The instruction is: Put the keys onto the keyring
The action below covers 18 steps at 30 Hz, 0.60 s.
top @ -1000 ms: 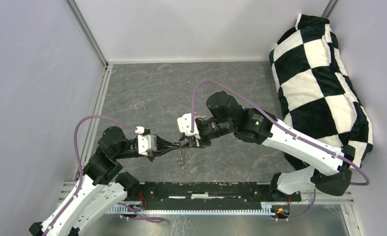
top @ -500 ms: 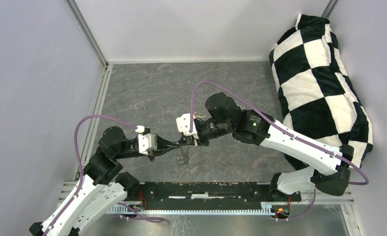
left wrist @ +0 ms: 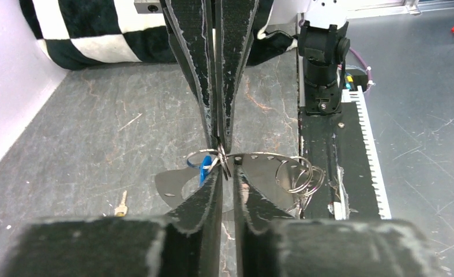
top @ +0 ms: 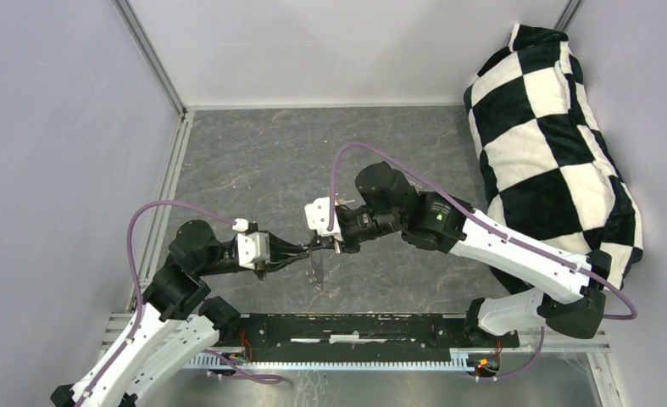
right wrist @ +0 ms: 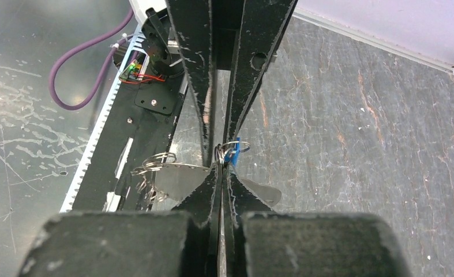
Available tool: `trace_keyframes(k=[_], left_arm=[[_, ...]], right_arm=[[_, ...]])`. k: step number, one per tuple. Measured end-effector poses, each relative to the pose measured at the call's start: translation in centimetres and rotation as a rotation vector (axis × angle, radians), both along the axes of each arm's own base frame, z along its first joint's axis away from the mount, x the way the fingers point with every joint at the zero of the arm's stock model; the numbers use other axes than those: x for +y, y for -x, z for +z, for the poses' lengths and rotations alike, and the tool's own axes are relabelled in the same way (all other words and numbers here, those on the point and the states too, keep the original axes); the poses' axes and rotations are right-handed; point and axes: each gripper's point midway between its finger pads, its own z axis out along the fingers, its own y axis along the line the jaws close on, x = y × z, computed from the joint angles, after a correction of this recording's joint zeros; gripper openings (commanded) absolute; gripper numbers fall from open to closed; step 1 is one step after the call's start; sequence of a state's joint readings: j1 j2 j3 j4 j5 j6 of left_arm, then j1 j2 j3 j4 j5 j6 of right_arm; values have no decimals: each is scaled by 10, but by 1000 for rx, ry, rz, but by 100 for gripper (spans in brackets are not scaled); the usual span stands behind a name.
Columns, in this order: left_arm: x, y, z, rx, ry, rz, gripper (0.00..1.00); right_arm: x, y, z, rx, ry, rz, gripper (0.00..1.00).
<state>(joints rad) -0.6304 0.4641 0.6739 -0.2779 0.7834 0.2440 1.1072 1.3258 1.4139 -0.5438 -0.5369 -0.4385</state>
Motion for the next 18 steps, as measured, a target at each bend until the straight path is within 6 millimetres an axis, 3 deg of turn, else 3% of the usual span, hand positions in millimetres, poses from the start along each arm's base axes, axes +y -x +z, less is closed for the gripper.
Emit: trace_keyframes(k=[12,14,18], left_arm=[[12,6,-22,12,-79,23,44],[15,5,-25,0,-104,36,44],[22,-4,-22,-47,-122,92,55]], right_arm=[[-6,-1,1,15,36,-27,1],[-5,-1,2,20,46,-27,0],[-7,0,-3,34,79,-27,0]])
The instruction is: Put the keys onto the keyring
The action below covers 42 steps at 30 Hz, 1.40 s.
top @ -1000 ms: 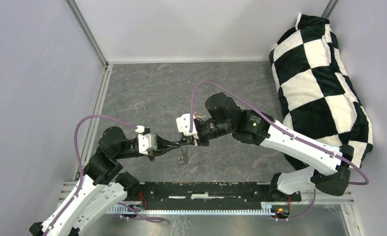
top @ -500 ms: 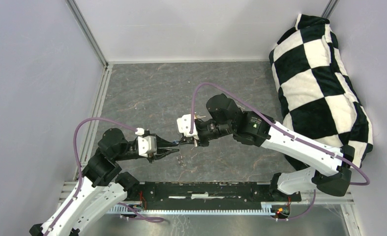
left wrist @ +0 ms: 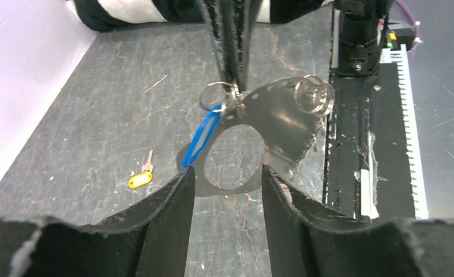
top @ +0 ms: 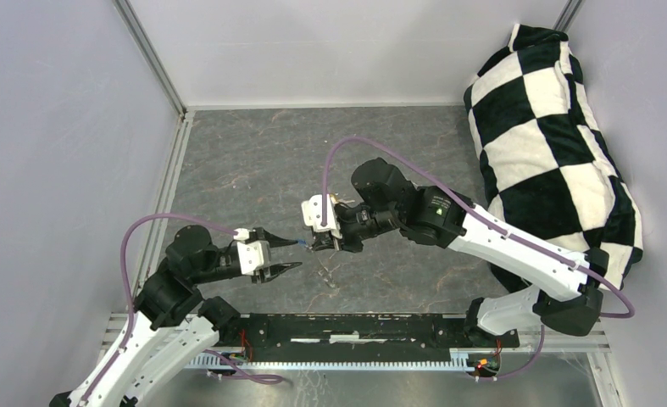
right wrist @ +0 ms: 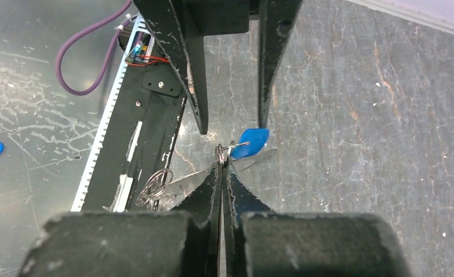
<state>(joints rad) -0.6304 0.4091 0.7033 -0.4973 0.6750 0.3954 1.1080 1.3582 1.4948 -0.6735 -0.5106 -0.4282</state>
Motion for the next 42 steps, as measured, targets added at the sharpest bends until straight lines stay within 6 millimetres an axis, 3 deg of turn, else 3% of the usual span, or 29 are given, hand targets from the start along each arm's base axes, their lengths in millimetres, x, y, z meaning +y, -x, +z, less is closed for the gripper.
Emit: trace_keyframes(k=[11,22,27,34,40,42], left_arm=[[-5,-16,10,-39,20,37,60],[-4,-17,15,-152,5,11,61],[-12,-5,11,-128,-7,-88,46],[-18,2,-5,-50,-52,-162,33],[-14,-1,-3,-76,-54,-125,6],[-12,-6,2,-105,-44,-94,2]], right_arm=[[-4,3,-14,31,56,4,0],[-4,3,-17,39,69,5,0],[0,1,-24,51,87,3,0],[1,1,-23,50,86,1,0],[1,1,-21,51,83,-1,0],[1,1,-21,53,83,-3,0]])
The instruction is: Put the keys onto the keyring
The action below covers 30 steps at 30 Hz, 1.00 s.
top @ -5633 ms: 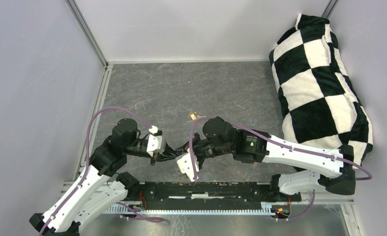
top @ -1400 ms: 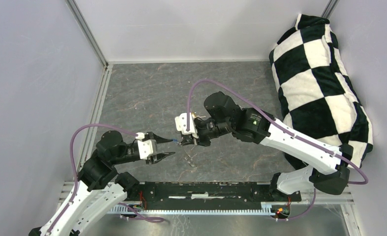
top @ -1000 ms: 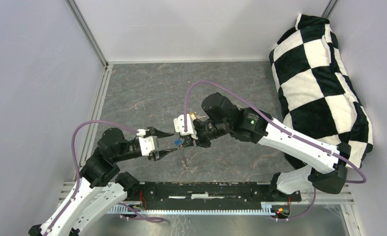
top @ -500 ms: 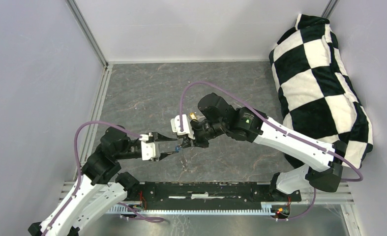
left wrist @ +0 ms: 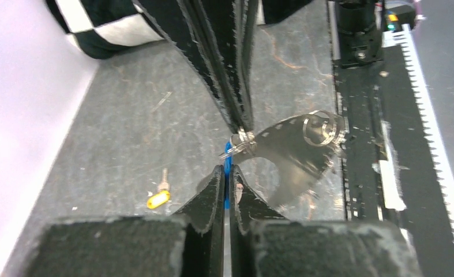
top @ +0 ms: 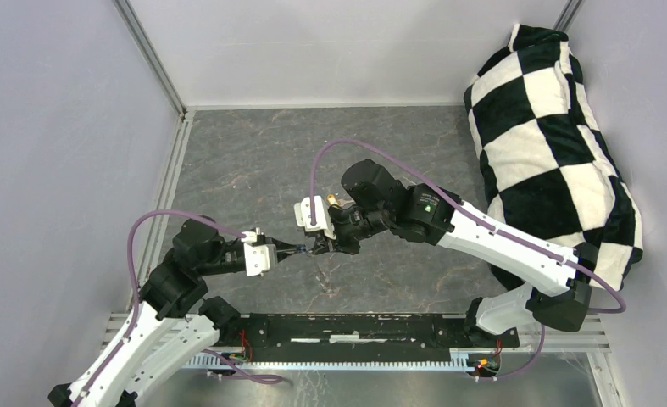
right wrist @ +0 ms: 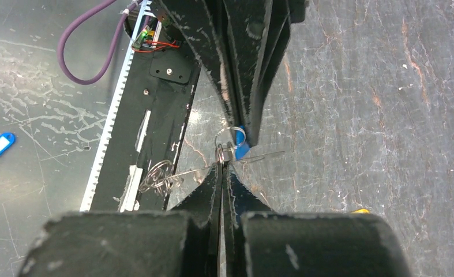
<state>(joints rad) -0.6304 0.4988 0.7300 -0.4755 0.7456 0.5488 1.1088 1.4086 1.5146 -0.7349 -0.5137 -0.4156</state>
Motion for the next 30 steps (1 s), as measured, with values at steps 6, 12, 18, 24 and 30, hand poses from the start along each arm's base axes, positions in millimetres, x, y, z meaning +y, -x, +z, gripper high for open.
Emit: trace_keyframes(k=[6,12,18,24,30], left_arm=[[8,-14,16,-90,38,98,2],[16,-19,23,-185,45,136,2],[21,-15,25,-311,19,112,2],[25,-8,10,-442,-49,48,3],[28,3,1,-613,-70,-21,25]], right_arm=[[2,-5,2,-13,-8,-21,0],[5,-14,6,-27,-25,-75,0],[8,-22,11,-2,-63,-136,0],[6,-24,12,52,-113,-176,0],[11,-17,9,117,-141,-163,0]])
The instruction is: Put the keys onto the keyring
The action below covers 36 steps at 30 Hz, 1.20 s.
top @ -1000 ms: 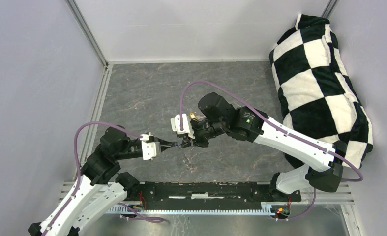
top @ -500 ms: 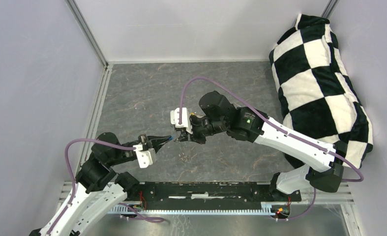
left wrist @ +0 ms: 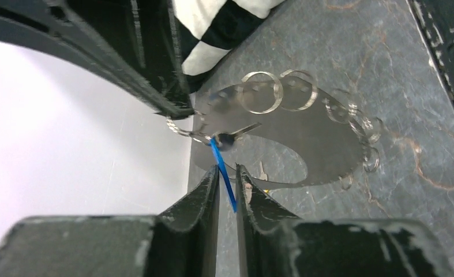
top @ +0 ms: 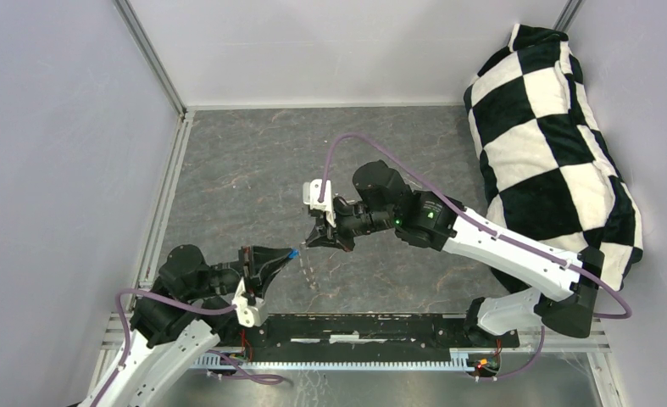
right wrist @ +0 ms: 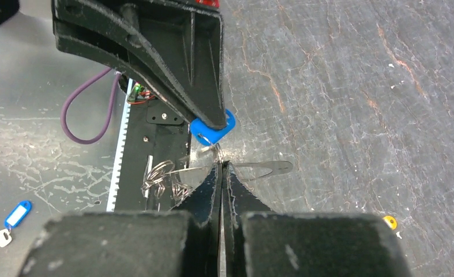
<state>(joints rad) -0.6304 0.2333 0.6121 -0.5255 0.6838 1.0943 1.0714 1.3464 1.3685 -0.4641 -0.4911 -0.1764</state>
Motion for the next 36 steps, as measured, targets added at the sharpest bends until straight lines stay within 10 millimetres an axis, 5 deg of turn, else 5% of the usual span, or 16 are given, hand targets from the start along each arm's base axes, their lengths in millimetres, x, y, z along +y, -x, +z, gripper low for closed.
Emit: trace_keyframes(k=[3,8,13,22,36], left_arm=[[1,4,-9,-7,-25,-18,34],[0,1,-18,67,-52,-4,69],[-2,-8,-11,264,-28,67,78],[-15,4,35,511,137,39,61],[-32,6,27,772,145,15,47]], right_arm=[[0,-1,0,13,-11,-8,0],[1,-5,7,10,-54,-25,0],[-1,-5,6,5,-84,-33,0],[-11,3,-3,10,-189,-47,0],[-17,7,15,20,-419,-86,0]])
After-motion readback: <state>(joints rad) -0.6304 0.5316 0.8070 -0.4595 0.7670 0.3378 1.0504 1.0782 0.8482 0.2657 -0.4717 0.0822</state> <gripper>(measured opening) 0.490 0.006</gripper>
